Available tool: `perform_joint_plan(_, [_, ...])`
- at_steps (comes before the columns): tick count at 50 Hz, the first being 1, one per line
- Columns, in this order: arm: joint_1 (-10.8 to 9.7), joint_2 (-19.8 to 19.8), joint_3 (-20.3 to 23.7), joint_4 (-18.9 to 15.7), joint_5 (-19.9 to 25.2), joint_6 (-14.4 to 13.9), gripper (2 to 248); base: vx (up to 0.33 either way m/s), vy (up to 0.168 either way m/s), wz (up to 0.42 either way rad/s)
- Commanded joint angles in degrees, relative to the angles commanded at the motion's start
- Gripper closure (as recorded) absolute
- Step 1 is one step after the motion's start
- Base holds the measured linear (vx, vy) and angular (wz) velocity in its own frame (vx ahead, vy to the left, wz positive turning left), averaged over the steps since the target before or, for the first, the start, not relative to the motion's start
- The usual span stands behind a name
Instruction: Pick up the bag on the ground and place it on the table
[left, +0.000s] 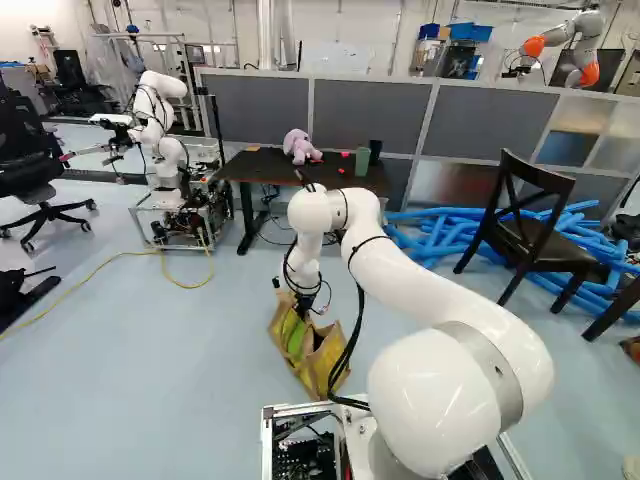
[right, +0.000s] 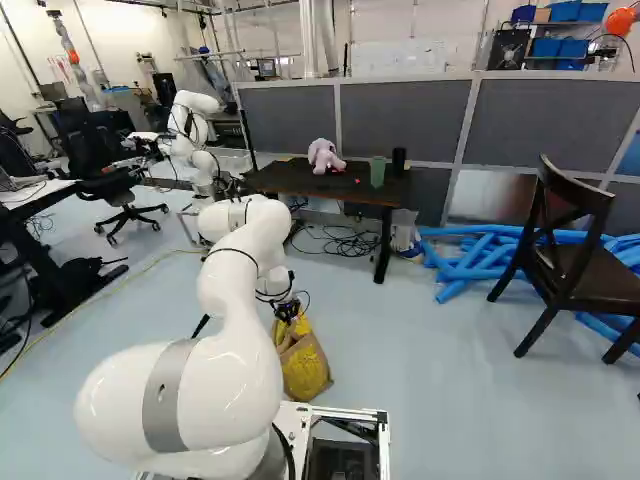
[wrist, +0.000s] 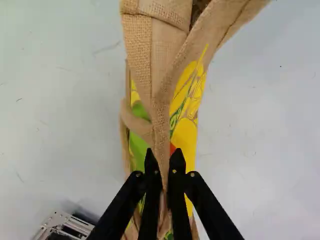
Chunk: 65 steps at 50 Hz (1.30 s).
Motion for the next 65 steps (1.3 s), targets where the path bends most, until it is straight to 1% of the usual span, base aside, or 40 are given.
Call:
perform_joint_plan(14, [0.02, 0.54, 0.59, 0.00, 0.00, 0.00, 226, 0.000, 0.000, 0.000])
perform_joint_plan(35, [0.31, 5.37, 6.19, 0.75, 0.00, 0.00, 226, 0.000, 0.000, 0.000])
perform_joint_plan(44, [0.37, 7.41, 8.28, 1.98, 0.00, 0.00, 226, 0.000, 0.000, 0.000])
perform_joint_plan(65, [0.41, 12.01, 12.48, 6.10, 0.00, 0.00, 226, 0.000, 0.000, 0.000])
